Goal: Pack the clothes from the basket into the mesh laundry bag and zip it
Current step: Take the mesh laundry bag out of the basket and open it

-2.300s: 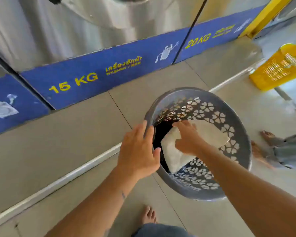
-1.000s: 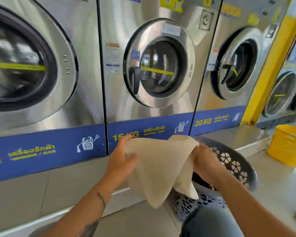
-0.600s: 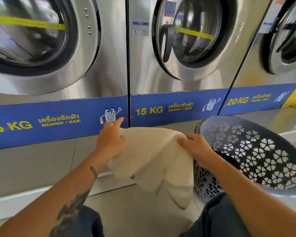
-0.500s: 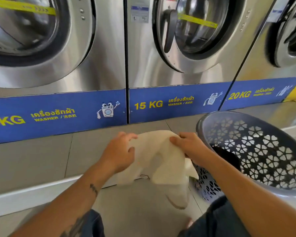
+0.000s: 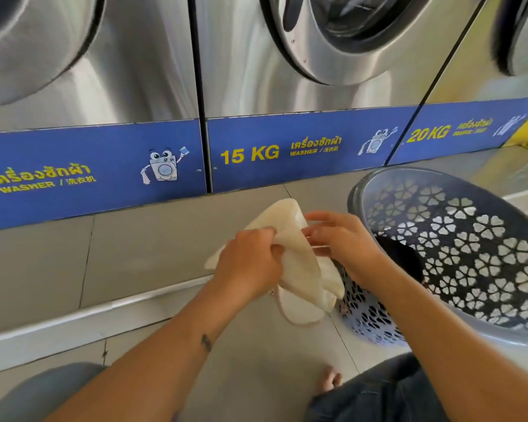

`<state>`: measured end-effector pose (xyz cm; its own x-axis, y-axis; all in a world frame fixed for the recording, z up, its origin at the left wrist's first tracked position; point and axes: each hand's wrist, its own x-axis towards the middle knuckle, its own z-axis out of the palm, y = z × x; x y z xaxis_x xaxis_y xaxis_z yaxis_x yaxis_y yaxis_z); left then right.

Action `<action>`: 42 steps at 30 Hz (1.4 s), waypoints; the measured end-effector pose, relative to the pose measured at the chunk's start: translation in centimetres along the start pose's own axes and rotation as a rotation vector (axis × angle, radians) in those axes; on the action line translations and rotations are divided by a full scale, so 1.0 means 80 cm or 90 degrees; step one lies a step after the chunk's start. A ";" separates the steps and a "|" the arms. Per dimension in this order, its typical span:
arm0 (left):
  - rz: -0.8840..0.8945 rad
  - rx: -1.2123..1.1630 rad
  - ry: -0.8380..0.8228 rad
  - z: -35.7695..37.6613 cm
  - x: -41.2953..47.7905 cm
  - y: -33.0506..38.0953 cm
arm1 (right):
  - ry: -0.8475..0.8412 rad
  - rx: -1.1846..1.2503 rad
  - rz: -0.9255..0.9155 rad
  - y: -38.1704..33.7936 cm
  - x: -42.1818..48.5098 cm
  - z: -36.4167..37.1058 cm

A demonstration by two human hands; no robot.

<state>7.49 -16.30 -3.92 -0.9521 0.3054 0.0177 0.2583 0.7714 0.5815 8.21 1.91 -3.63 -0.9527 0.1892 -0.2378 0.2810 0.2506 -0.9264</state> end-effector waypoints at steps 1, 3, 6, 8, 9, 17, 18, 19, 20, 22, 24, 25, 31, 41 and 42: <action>-0.016 -0.014 0.030 -0.005 0.003 -0.001 | -0.016 -0.066 -0.039 0.000 -0.003 0.000; -0.048 -0.048 0.079 -0.016 0.007 -0.005 | -0.124 -0.124 -0.078 0.003 -0.011 -0.003; -0.088 -0.129 0.139 -0.031 0.007 -0.007 | -0.321 -0.132 -0.048 0.007 -0.029 -0.004; -0.101 -0.186 0.170 -0.039 0.003 -0.003 | -0.331 -0.203 -0.044 0.010 -0.043 0.005; -0.106 -0.218 0.184 -0.043 0.000 0.001 | -0.274 -0.278 -0.061 0.013 -0.049 0.013; -0.072 -0.011 0.267 -0.078 -0.028 -0.020 | 0.125 -0.224 -0.148 -0.005 -0.041 -0.013; -0.012 0.050 0.269 -0.076 -0.035 -0.016 | 0.120 -0.209 -0.164 -0.010 -0.044 -0.015; 0.062 0.080 0.259 -0.072 -0.042 -0.008 | 0.107 -0.203 -0.178 -0.013 -0.044 -0.014; 0.131 0.088 0.229 -0.064 -0.048 0.002 | 0.085 -0.205 -0.187 -0.016 -0.044 -0.012; 0.178 0.096 0.115 -0.045 -0.057 0.022 | 0.043 -0.218 -0.206 -0.020 -0.045 -0.009; 0.132 0.125 0.024 -0.024 -0.052 0.027 | 0.015 -0.246 -0.223 -0.025 -0.045 -0.008; 0.119 0.147 0.021 -0.018 -0.046 0.025 | 0.002 -0.264 -0.226 -0.027 -0.046 -0.009; 0.161 0.044 0.055 -0.020 -0.010 0.051 | 0.010 -0.371 -0.241 -0.041 -0.046 -0.059; 0.041 -0.094 0.002 0.022 0.055 0.097 | 0.156 -0.378 -0.154 -0.007 0.005 -0.193; 0.020 -0.115 -0.012 0.024 0.061 0.099 | 0.168 -0.379 -0.118 0.007 0.016 -0.205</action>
<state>5.19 -7.64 -0.77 -0.9406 0.3386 0.0241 0.2521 0.6490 0.7178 9.05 17.87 0.35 -0.9525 0.2990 0.0587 0.2032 0.7668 -0.6089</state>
